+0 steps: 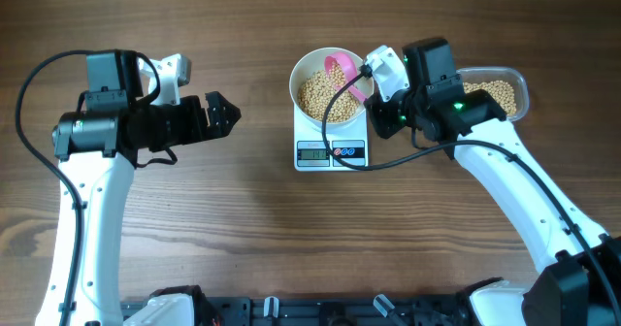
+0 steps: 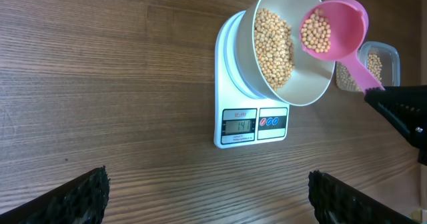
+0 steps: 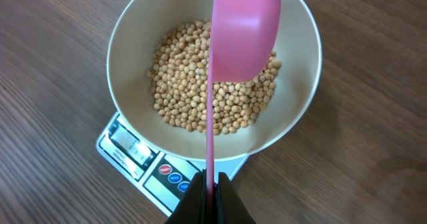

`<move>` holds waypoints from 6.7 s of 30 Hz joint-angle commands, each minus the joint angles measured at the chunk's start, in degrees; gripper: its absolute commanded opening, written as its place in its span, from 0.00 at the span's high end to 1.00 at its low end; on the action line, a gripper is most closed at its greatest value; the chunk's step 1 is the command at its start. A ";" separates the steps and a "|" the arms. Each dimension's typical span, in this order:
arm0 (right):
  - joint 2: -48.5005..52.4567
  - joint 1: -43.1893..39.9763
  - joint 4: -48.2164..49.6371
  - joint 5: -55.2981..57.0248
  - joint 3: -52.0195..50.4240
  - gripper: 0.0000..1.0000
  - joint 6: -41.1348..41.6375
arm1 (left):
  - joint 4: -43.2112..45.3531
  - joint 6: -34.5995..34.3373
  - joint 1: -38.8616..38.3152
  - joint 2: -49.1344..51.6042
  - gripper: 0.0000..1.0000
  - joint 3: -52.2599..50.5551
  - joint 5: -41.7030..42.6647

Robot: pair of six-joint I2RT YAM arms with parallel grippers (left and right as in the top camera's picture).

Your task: Scoop item into bowl and weigh 150g on scale

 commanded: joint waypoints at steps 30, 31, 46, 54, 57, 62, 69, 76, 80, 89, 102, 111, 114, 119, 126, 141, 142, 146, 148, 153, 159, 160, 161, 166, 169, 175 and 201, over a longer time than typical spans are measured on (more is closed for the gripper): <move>-2.54 -0.26 0.11 1.33 0.83 0.96 -0.92 | 0.00 1.14 -0.15 -0.15 0.00 1.07 1.07; -2.58 -0.24 0.31 0.55 0.85 0.96 -0.46 | 0.00 1.14 -0.15 -0.15 0.00 1.07 1.07; -2.71 -0.04 0.31 -1.70 0.98 0.96 -1.09 | 0.00 1.14 -0.15 -0.15 0.00 1.07 1.07; -2.71 -0.04 0.28 -1.77 0.98 0.96 0.31 | 0.00 1.14 -0.15 -0.15 0.00 1.07 1.07; -2.71 -0.04 0.31 -1.73 0.98 0.96 0.28 | 0.00 1.14 -0.15 -0.15 0.00 1.07 1.07; -2.71 -0.04 0.24 -0.98 0.98 0.96 -3.41 | 0.00 1.14 -0.15 -0.15 0.00 1.07 1.07; -2.54 -0.04 0.31 -1.20 0.94 0.96 -3.54 | 0.00 1.14 -0.15 -0.15 0.00 1.07 1.07; -2.62 -0.04 0.26 -1.70 0.98 0.96 -3.41 | 0.00 1.14 -0.15 -0.15 0.00 1.07 1.07; -2.64 -0.04 0.20 -2.36 1.05 0.96 -1.97 | 0.00 1.14 -0.15 -0.15 0.00 1.07 1.07; -2.67 -0.09 0.35 -2.38 1.05 0.96 3.06 | 0.00 1.14 -0.15 -0.15 0.00 1.07 1.07; -2.67 -0.09 0.37 -2.36 1.05 0.96 2.93 | 0.00 1.14 -0.15 -0.15 0.00 1.07 1.07; -2.67 -0.09 0.31 -2.36 1.05 0.96 2.47 | 0.00 1.14 -0.15 -0.15 0.00 1.07 1.07; -2.64 -0.09 -0.57 -1.64 1.03 0.96 -0.85 | 0.00 1.14 -0.15 -0.15 0.00 1.07 1.07; -2.64 0.00 -1.66 0.98 1.03 0.96 -1.81 | 0.00 1.14 -0.15 -0.15 0.00 1.07 1.07; -2.54 0.00 -1.46 1.84 0.94 0.96 -1.99 | 0.00 1.14 -0.15 -0.15 0.00 1.07 1.07; -1.92 0.02 -1.70 0.26 0.94 0.96 -2.08 | 0.00 1.14 -0.15 -0.15 0.00 1.07 1.07; -1.77 0.02 -1.75 1.86 0.94 0.96 -2.08 | 0.00 1.14 -0.15 -0.15 0.00 1.07 1.07; -1.92 0.02 -1.84 3.67 0.94 0.96 -1.95 | 0.00 1.14 -0.15 -0.15 0.00 1.07 1.07; -1.92 0.02 -1.88 3.72 0.94 0.96 -1.99 | 0.00 1.14 -0.15 -0.15 0.00 1.07 1.07; -1.92 0.02 -1.86 3.69 0.94 0.95 -1.99 | 0.00 1.14 -0.15 -0.15 0.00 1.07 1.07; -1.90 0.02 -1.27 3.04 0.94 0.96 -1.07 | 0.00 1.14 -0.15 -0.15 0.00 1.07 1.07; -1.90 0.02 -1.27 2.36 0.94 0.96 -1.14 | 0.00 1.14 -0.15 -0.15 0.00 1.07 1.07; -1.90 0.02 -1.36 2.38 0.94 0.96 -1.18 | 0.00 1.14 -0.15 -0.15 0.00 1.07 1.07; -1.90 0.24 -1.18 2.56 0.94 0.96 -0.81 | 0.00 1.14 -0.15 -0.15 0.00 1.07 1.07; -1.90 0.24 -1.05 2.56 0.94 0.96 0.09 | 0.00 1.14 -0.15 -0.15 0.00 1.07 1.07; -1.90 0.24 -0.02 0.57 0.94 0.96 2.71 | 0.00 1.14 -0.15 -0.15 0.00 1.07 1.07; -1.90 0.24 0.15 0.68 0.94 0.96 -1.97 | 0.00 1.14 -0.15 -0.15 0.00 1.07 1.07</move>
